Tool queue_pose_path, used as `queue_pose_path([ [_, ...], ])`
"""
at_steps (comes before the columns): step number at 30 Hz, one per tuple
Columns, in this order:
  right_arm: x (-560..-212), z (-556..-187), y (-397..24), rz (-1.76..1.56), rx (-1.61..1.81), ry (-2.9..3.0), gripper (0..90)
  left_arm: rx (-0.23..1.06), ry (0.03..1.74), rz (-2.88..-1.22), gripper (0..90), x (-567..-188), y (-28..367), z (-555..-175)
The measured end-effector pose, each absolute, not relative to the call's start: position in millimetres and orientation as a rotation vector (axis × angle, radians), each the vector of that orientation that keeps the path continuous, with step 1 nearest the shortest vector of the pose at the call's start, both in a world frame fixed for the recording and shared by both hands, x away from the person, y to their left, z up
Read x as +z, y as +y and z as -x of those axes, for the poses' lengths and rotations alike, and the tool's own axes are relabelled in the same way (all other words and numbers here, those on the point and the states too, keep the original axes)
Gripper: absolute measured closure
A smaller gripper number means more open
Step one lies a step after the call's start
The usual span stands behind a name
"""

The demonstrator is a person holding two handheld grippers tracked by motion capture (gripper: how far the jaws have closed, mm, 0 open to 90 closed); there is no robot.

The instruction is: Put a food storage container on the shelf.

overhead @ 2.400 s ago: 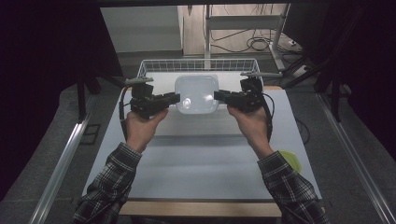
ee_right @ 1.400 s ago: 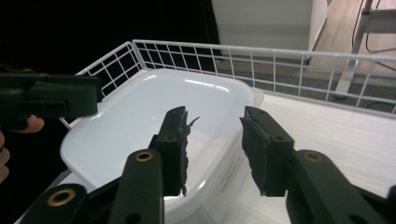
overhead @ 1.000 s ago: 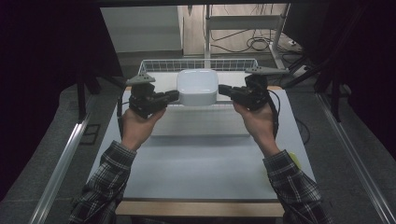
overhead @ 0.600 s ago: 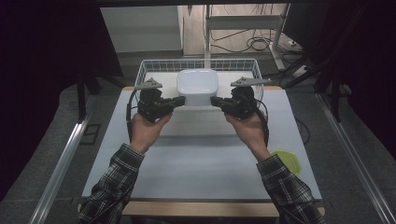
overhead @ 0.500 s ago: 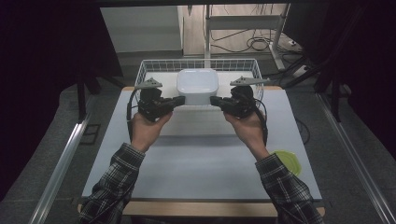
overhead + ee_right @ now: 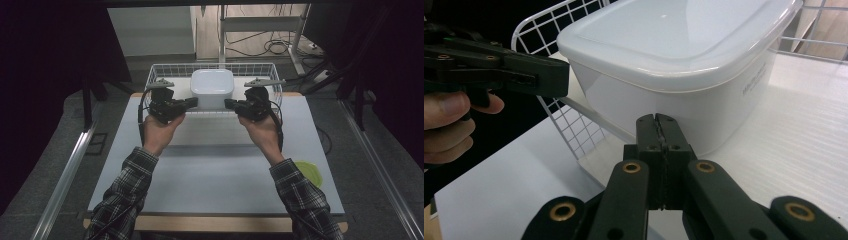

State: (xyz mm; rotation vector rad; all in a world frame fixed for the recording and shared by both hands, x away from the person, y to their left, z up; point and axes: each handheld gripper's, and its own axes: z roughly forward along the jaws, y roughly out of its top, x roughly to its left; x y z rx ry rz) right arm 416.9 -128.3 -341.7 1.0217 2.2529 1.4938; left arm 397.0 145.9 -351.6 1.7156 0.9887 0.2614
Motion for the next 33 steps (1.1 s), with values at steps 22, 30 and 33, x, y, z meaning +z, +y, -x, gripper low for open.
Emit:
queue_pose_path([
  [22, -362.1, -382.2, -141.4, -0.953, 1.458, 2.292, 60.5, 0.359, 0.896, -1.821, 42.2, -370.7, 141.3, -344.4],
  [30, -379.2, -363.5, -147.5, -0.948, 1.442, 2.314, 39.1, 0.379, 0.891, -1.859, 17.7, -390.8, 143.7, -322.2],
  [33, -384.7, -355.8, -150.8, -0.941, 1.438, 2.319, 33.5, 0.38, 0.895, -1.867, 11.0, -398.1, 145.5, -313.8],
])
